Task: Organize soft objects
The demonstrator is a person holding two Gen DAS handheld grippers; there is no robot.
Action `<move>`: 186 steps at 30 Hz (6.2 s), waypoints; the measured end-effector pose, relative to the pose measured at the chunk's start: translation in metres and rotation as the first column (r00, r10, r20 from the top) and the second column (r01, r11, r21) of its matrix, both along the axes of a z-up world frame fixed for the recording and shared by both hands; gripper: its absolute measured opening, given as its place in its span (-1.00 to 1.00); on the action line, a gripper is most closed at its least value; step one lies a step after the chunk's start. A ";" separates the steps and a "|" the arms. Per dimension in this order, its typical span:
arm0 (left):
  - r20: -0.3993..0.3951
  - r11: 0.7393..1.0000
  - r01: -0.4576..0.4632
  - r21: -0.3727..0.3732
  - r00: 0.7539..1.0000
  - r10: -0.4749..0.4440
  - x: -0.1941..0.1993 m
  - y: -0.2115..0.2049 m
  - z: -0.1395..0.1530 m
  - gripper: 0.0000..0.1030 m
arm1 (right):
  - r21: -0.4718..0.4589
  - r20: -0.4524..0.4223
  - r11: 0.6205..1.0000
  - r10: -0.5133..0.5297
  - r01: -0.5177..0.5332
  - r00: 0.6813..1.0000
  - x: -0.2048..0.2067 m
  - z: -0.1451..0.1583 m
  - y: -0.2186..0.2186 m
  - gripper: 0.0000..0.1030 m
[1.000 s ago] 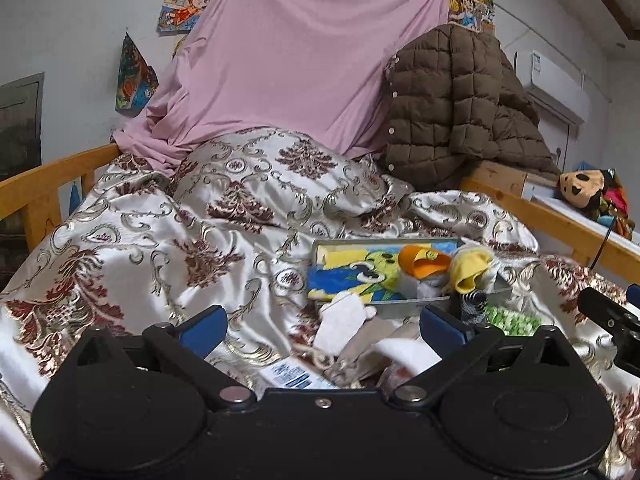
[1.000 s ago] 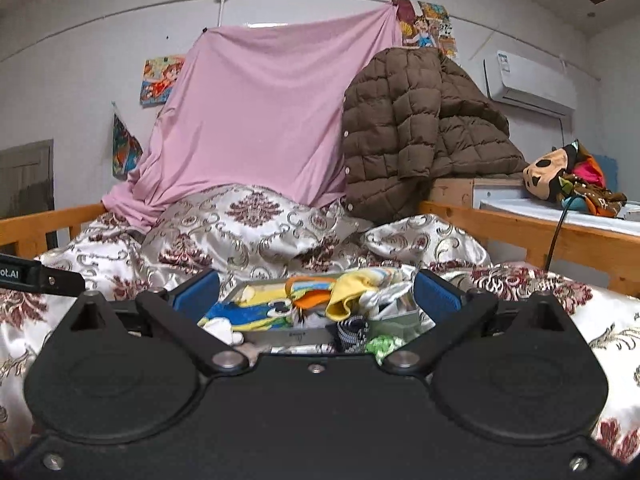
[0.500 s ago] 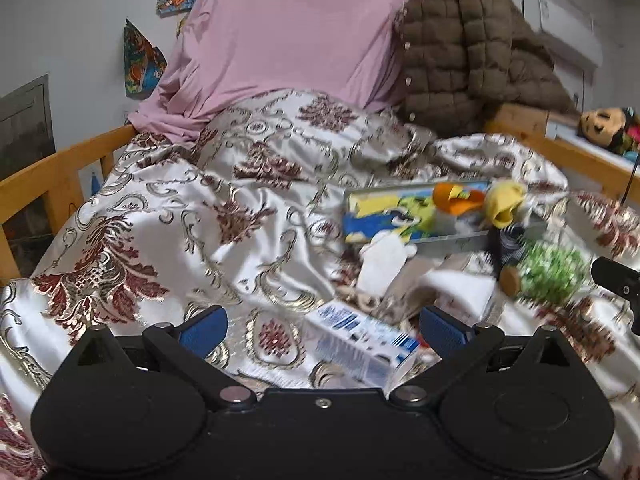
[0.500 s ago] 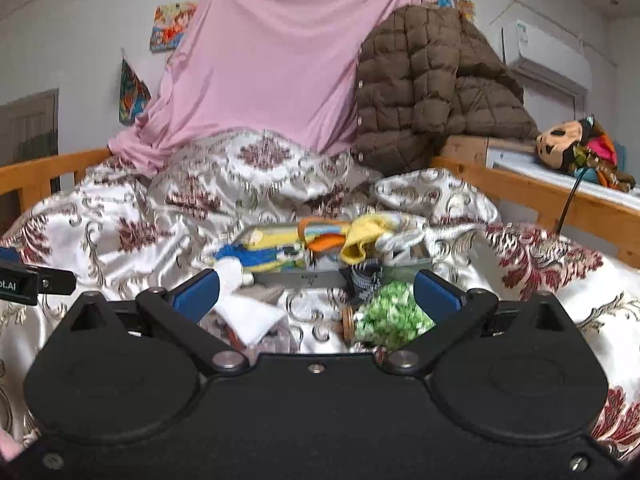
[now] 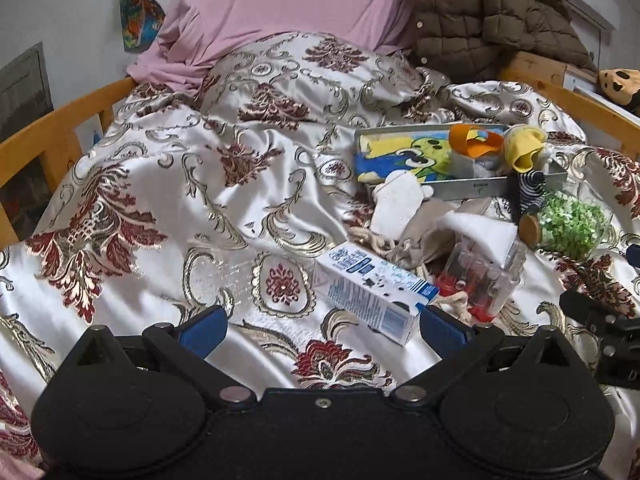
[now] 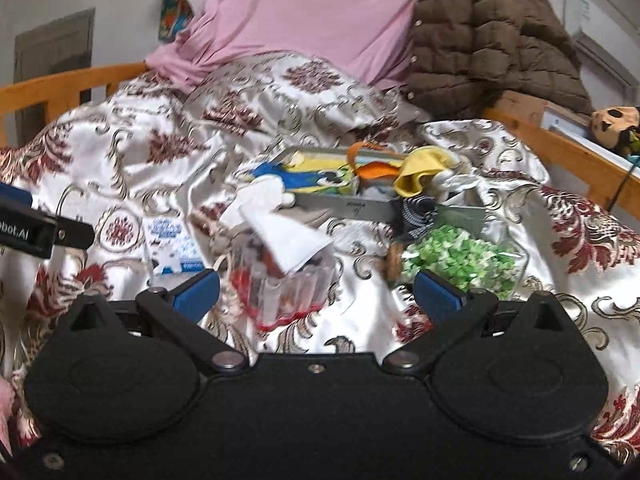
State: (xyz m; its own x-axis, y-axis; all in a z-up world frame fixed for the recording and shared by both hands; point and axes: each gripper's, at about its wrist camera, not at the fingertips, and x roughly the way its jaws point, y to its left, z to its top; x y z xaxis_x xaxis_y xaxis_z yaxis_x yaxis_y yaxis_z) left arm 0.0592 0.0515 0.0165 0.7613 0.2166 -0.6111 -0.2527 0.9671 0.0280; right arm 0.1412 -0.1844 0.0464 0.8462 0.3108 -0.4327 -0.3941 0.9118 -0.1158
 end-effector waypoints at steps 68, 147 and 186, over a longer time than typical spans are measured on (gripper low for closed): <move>0.070 0.984 0.173 -0.041 0.983 -0.170 0.131 0.031 -0.020 0.98 | -0.035 0.050 0.998 0.048 -0.046 0.998 0.067 -0.037 0.037 0.99; -0.068 0.842 0.404 -0.358 0.888 -0.454 0.223 0.030 -0.046 -0.80 | -0.001 0.033 0.996 0.089 -0.089 0.995 0.116 -0.036 0.084 -1.00; 0.313 0.875 0.416 -0.247 0.889 -0.334 0.205 0.044 0.072 -0.80 | 0.052 0.320 0.998 -0.036 0.021 0.947 0.098 0.048 0.044 -1.00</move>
